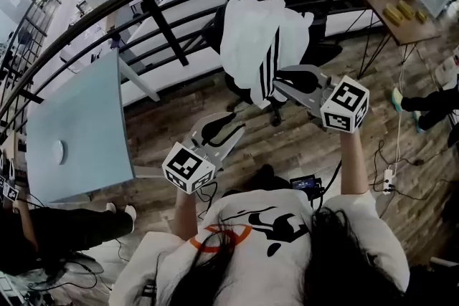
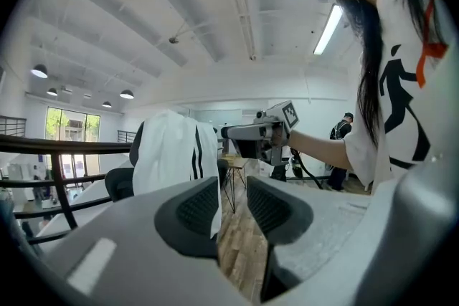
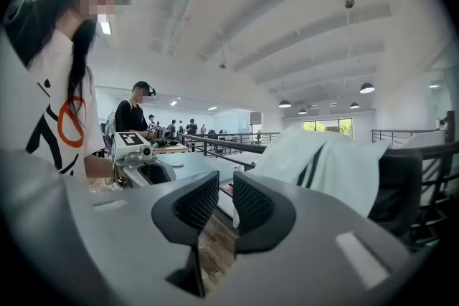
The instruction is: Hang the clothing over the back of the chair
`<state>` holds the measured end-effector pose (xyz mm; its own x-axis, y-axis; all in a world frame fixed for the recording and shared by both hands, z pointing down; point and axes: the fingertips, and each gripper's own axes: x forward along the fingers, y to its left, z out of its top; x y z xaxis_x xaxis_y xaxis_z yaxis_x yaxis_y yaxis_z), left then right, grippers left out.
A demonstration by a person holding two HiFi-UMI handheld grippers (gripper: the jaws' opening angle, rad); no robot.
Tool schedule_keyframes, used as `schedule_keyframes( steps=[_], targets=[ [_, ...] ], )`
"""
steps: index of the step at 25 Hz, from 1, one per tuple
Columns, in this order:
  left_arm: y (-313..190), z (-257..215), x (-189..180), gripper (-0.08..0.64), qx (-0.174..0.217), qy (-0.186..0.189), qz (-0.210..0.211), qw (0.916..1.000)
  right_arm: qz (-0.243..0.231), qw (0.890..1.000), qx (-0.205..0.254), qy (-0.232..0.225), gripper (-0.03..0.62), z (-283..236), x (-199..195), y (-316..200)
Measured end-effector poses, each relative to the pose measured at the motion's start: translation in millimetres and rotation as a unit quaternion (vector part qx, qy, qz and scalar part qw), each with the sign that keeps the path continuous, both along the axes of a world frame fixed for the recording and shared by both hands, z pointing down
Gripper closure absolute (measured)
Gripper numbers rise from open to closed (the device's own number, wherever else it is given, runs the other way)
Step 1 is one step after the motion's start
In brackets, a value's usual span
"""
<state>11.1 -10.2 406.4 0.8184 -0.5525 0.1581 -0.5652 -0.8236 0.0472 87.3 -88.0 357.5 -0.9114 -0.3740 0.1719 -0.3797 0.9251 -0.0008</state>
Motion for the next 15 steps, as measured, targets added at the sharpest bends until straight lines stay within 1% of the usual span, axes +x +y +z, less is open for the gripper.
schedule_keyframes(
  steps=[5,8,11,15],
  targets=[
    [41.5,12.5,-40.1,0.322,-0.013,0.000,-0.011,0.9999,0.018,0.999,-0.014,-0.024,0.511,14.4,-42.8,45.9],
    [71.3,12.0,-59.5,0.322,-0.017,0.002,-0.011,0.9998,0.034,0.999,-0.023,-0.029,0.511,18.6,-65.2,78.7],
    [96.8,15.0,-68.7,0.322,-0.023,-0.007,-0.001,0.9997,0.066,0.997,-0.026,-0.030,0.512,23.4,-75.9,106.5],
    [121.6,22.3,-75.6,0.322,-0.023,-0.029,0.006,0.9993,0.110,0.992,-0.036,-0.048,0.524,31.6,-84.3,133.0]
  ],
)
